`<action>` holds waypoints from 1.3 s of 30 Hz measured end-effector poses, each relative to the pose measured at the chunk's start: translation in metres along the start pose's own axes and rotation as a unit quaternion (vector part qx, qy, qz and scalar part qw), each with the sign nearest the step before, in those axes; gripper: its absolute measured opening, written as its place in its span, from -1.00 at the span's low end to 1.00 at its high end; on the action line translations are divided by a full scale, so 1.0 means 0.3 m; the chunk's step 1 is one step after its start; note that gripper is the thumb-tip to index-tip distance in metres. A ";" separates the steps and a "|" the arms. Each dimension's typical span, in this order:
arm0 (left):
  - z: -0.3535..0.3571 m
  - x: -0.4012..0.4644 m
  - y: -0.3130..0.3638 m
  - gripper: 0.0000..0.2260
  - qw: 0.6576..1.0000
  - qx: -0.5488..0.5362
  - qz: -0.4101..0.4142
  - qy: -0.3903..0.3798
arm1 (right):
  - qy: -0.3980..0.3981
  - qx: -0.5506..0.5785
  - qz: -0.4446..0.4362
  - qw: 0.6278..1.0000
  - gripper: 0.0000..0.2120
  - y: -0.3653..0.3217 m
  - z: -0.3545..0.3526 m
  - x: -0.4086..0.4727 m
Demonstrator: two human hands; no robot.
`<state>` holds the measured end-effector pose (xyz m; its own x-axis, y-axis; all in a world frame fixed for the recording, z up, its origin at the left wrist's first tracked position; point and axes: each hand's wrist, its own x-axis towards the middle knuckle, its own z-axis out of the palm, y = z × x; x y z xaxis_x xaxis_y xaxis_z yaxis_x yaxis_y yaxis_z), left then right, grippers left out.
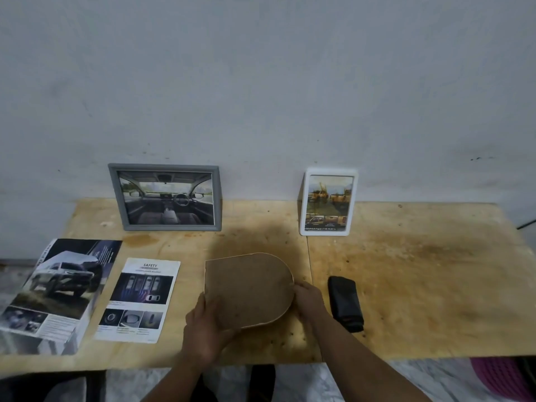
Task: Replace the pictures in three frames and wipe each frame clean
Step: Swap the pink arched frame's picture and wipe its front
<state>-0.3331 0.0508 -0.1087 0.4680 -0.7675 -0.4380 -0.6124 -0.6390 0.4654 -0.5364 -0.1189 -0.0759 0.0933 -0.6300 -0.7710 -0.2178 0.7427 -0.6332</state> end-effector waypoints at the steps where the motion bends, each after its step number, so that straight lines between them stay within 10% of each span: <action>1: 0.008 -0.003 -0.001 -0.17 0.999 0.018 0.030 0.013 | 0.017 -0.005 -0.006 1.000 -0.76 -0.014 -0.013 -0.001; 10: -0.091 0.028 0.158 -0.62 0.950 0.166 0.207 0.163 | 0.026 0.041 -0.009 0.999 -0.80 -0.182 -0.087 0.031; 14: -0.168 0.045 0.229 -0.71 0.958 0.048 0.222 0.177 | 0.043 0.005 -0.083 0.996 -0.80 -0.221 -0.151 0.046; 21: -0.230 0.079 0.383 -0.76 0.950 -0.287 0.052 0.113 | 0.238 -0.197 -0.113 0.944 -0.77 -0.124 -0.406 0.075; 29: -0.066 0.074 0.245 -0.73 0.869 -0.464 -0.170 0.024 | 0.169 -0.306 -0.014 0.937 -0.25 0.042 -0.482 0.071; 39: -0.043 0.035 0.151 -0.82 0.876 -0.414 -0.245 -0.031 | 0.033 0.141 0.079 0.986 -0.82 -0.014 -0.421 0.004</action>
<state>-0.3477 0.0133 -0.0822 0.4943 -0.4025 -0.7705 0.3377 -0.7278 0.5968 -0.6580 -0.1514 -0.0657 0.0145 -0.5071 -0.8618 0.0557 0.8609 -0.5057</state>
